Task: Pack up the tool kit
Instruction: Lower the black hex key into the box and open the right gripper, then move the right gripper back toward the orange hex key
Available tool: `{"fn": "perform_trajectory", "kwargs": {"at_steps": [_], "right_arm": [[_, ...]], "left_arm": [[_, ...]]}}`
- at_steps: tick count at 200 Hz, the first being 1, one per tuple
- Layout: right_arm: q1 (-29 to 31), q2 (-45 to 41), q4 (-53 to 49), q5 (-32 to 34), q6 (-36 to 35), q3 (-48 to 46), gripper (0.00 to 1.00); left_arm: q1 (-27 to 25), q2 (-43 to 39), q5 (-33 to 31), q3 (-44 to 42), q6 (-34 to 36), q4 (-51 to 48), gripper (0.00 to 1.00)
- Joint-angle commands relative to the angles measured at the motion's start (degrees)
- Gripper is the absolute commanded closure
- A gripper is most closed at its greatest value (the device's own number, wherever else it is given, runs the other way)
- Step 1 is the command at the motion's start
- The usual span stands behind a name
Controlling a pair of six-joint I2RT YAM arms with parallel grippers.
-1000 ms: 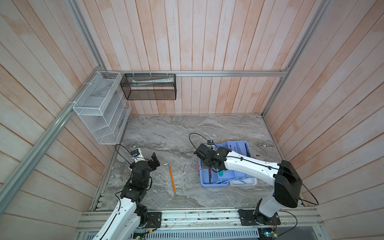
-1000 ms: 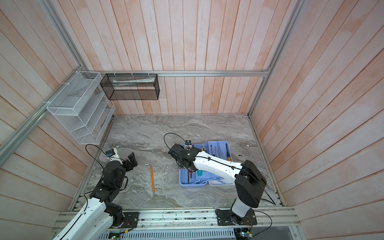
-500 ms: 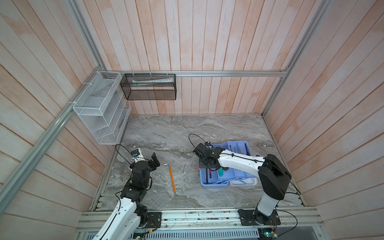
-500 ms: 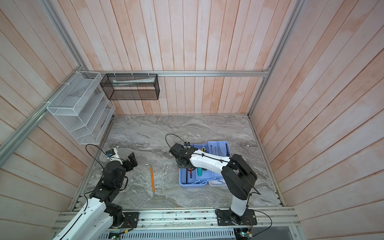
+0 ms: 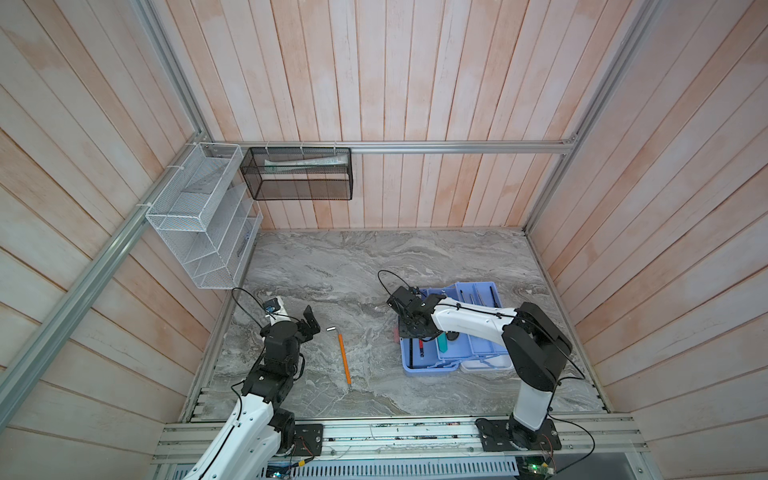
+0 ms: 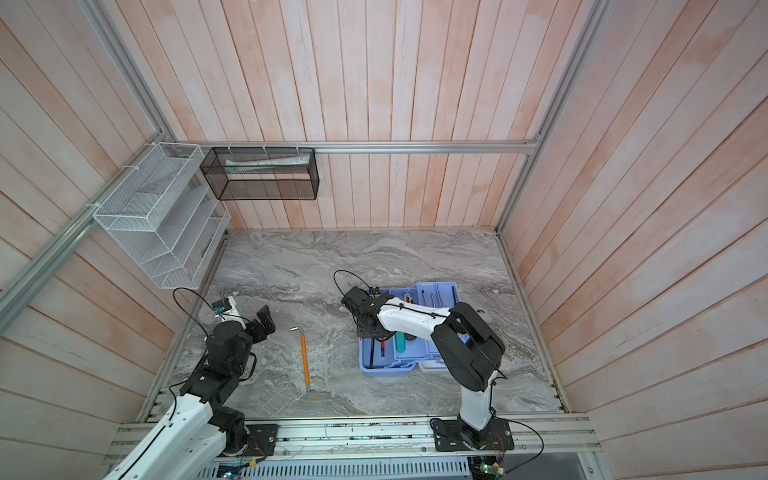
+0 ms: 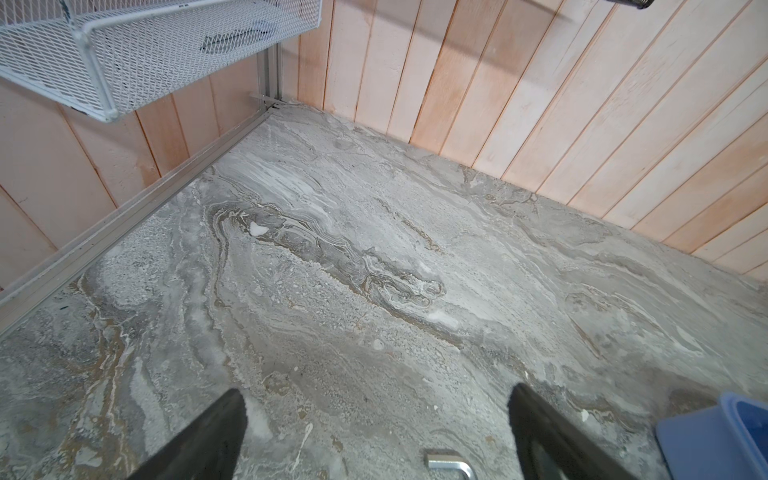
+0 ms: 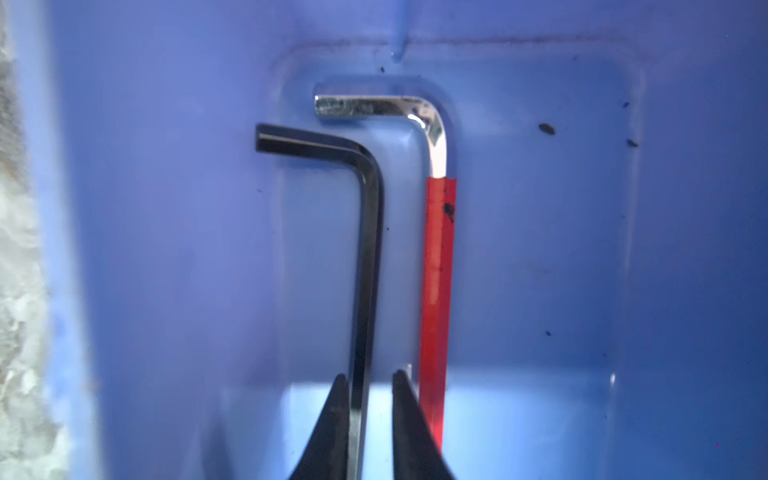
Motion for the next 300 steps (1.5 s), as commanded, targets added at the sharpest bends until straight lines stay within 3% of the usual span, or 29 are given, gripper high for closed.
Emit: {"fn": "perform_trajectory", "kwargs": {"at_steps": [1,48,74,100,142,300], "right_arm": [[-0.51,-0.07,-4.96,3.43,-0.79,2.7,0.76],[2.54,-3.79,-12.72,9.07,-3.36,13.11,0.75],[6.47,-3.27,-5.79,4.13,-7.32,16.53,0.71],[11.09,1.98,1.08,-0.57,-8.25,20.27,0.67],[16.79,15.58,-1.4,-1.34,-8.28,32.08,0.67],[18.82,29.55,-7.79,-6.88,-5.86,40.96,0.71]], "left_arm": [[0.09,0.07,-0.59,-0.17,-0.17,0.85,0.0],[0.09,0.05,-0.7,-0.14,-0.22,0.81,0.0],[0.09,0.01,-0.77,-0.23,-0.23,0.74,0.0],[0.09,-0.08,-0.83,-0.23,-0.29,0.68,0.0],[0.17,-1.33,-1.29,-0.64,-0.56,0.34,0.0],[1.6,-9.73,-6.76,-2.89,-4.89,-3.8,0.0]]}}
